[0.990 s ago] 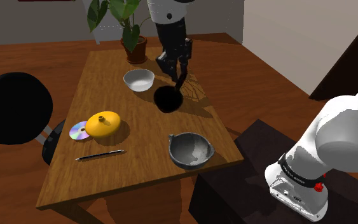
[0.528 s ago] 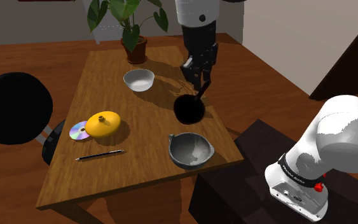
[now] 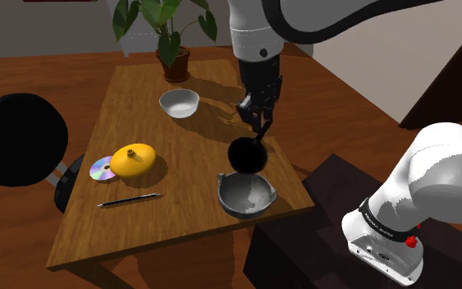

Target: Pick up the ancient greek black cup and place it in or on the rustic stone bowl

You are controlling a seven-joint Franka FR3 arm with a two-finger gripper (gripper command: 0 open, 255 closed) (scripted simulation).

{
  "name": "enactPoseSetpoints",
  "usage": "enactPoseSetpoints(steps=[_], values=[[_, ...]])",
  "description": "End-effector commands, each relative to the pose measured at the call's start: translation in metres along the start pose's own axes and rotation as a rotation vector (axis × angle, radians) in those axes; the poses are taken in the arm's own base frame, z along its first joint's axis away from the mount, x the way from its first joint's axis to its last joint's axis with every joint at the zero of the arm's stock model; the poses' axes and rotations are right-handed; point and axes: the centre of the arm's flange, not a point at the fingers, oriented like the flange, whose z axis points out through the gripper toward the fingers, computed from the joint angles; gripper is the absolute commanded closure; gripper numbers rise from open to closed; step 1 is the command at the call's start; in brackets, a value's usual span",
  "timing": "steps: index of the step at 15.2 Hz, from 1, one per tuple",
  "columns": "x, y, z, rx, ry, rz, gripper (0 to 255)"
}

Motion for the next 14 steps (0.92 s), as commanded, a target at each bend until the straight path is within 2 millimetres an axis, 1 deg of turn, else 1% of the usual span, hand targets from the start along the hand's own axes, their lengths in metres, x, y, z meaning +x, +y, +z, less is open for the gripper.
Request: enactPoseSetpoints(steps=[1, 12, 13, 14], values=[[0.002, 0.0, 0.01, 0.0, 0.001, 0.0, 255], [0.01, -0.008, 0.067, 0.0, 0.001, 0.0, 255], [0.01, -0.009, 0.072, 0.0, 0.001, 0.0, 255], [0.01, -0.009, 0.072, 0.0, 0.001, 0.0, 255]])
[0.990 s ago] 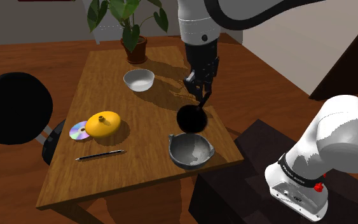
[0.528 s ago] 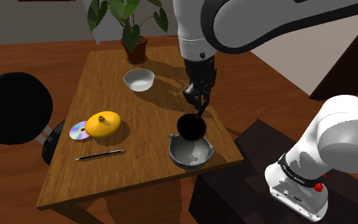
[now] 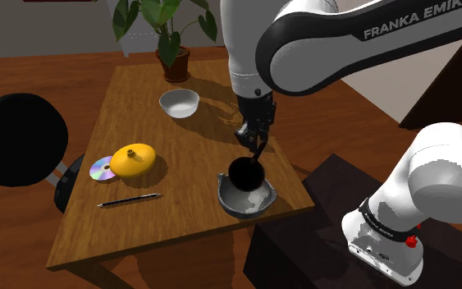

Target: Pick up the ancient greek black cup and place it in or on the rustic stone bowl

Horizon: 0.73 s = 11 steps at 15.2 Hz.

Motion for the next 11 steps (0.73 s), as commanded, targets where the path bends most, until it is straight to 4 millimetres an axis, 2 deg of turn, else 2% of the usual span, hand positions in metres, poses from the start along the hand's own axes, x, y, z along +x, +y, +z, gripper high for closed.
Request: enactPoseSetpoints(steps=[1, 7, 8, 11], values=[[0.0006, -0.0002, 0.0029, 0.0, 0.001, 0.0, 255], [0.0006, -0.0002, 0.0029, 0.0, 0.001, 0.0, 255], [0.0006, -0.0002, 0.0029, 0.0, 0.001, 0.0, 0], [0.0006, -0.0002, 0.0029, 0.0, 0.001, 0.0, 0]])
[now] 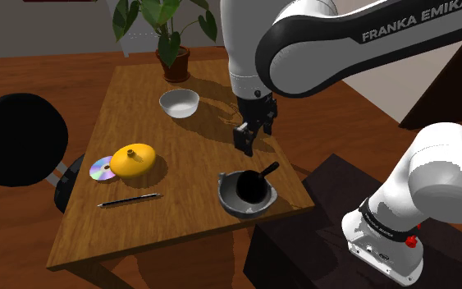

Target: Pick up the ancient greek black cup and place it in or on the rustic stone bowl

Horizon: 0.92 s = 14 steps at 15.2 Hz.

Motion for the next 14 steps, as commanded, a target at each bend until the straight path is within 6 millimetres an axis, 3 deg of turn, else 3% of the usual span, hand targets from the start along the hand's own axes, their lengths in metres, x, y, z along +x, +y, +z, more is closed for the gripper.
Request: enactPoseSetpoints(steps=[1, 2, 6, 14], values=[[0.0, 0.0, 0.0, 0.0, 0.0, 0.0, 0], [0.0, 0.0, 0.0, 0.0, 0.0, 0.0, 0], [0.0, 0.0, -0.05, 0.0, 0.0, 0.0, 0], [0.0, 0.0, -0.05, 0.0, 0.0, 0.0, 0]])
